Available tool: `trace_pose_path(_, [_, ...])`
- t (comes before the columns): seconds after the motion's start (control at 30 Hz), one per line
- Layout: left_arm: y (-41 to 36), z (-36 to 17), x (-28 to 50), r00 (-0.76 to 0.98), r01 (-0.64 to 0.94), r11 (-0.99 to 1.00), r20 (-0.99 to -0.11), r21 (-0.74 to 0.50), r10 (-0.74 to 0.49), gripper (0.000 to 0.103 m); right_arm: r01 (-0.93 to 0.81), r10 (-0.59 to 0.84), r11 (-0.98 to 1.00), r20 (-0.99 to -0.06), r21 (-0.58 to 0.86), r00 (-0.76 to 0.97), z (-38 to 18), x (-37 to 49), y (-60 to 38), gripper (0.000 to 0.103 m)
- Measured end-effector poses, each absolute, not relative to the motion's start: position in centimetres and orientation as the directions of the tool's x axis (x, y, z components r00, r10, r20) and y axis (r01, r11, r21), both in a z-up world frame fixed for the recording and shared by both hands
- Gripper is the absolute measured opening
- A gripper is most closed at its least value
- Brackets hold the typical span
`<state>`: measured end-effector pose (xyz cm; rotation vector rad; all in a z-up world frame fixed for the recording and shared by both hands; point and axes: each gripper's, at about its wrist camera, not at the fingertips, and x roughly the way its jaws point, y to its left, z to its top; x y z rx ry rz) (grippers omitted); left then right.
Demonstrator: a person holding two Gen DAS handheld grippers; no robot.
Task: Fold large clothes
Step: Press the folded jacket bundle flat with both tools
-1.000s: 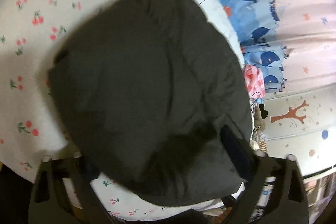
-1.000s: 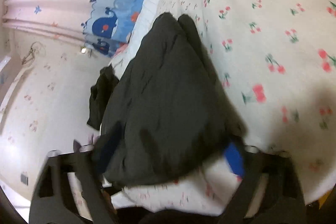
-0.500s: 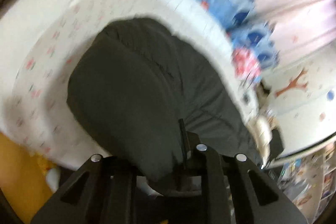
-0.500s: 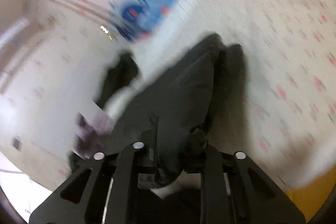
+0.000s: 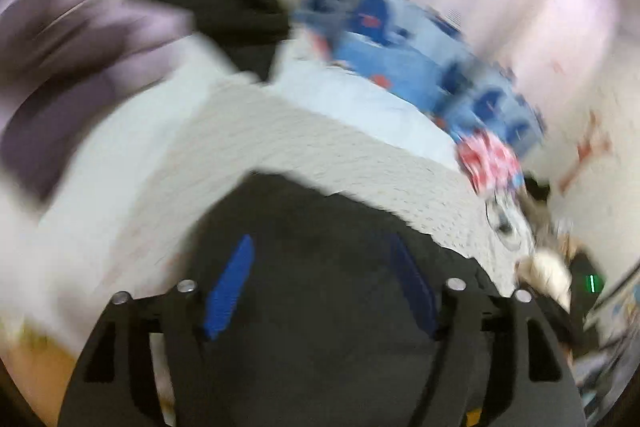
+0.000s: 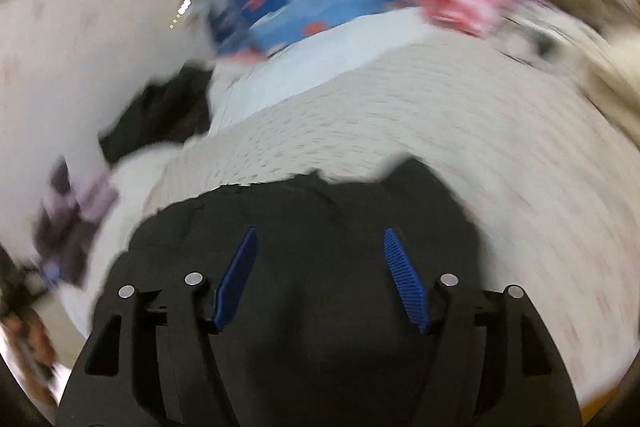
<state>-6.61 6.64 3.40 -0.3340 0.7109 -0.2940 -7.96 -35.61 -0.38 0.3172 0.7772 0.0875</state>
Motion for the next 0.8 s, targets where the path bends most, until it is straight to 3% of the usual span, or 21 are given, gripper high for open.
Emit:
trace_pose_path(0.07, [2.1, 2.4, -2.9, 0.689, 0.198, 0.912, -0.611, -0.360, -0.391, 0.069, 0.025, 0.144, 0.976, -0.724, 0.217, 0.675, -2.2, -3.1, -31.9, 0.063])
trace_pose_path(0.17, [-2.5, -1.5, 1.1, 0.660, 0.200, 0.946, -0.679, -0.254, -0.322, 0.069, 0.052, 0.037, 0.995, -0.809, 0.084, 0.586, -7.0, 1.9, -30.0, 0.064])
trace_pose_path(0.23, [-3.1, -5.7, 2.8, 0.614, 0.181, 0.963, -0.742, -0.199, -0.269, 0.069, 0.082, 0.038, 0.992, -0.836, 0.098, 0.548, -10.0, 2.4, -30.6, 0.065])
trace_pose_path(0.37, [-2.4, -8.2, 1.9, 0.628, 0.170, 0.971, -0.740, -0.169, -0.239, 0.070, 0.062, 0.053, 0.993, -0.862, 0.097, 0.505, -9.9, 2.0, -30.8, 0.067])
trace_pose_path(0.47, [-3.2, -8.3, 1.2, 0.655, 0.176, 0.977, -0.726, -0.123, -0.209, 0.070, 0.027, 0.060, 0.995, -0.795, 0.096, 0.603, -6.7, 1.9, -30.2, 0.071])
trace_pose_path(0.57, [-3.2, -8.2, 1.0, 0.675, 0.170, 0.979, -0.711, -0.114, -0.200, 0.070, 0.012, 0.035, 0.999, -0.820, 0.051, 0.572, -8.1, 3.7, -28.8, 0.085])
trace_pose_path(0.67, [-3.1, -7.4, -0.1, 0.695, 0.163, 0.978, -0.689, -0.129, -0.206, 0.070, 0.025, 0.087, 0.993, -0.870, 0.113, 0.485, -11.7, 5.4, -29.3, 0.086])
trace_pose_path(0.8, [-3.2, -7.6, -0.5, 0.700, 0.171, 0.979, -0.686, -0.110, -0.199, 0.070, 0.022, 0.108, 0.990, -0.861, 0.137, 0.496, -9.8, 4.1, -30.1, 0.085])
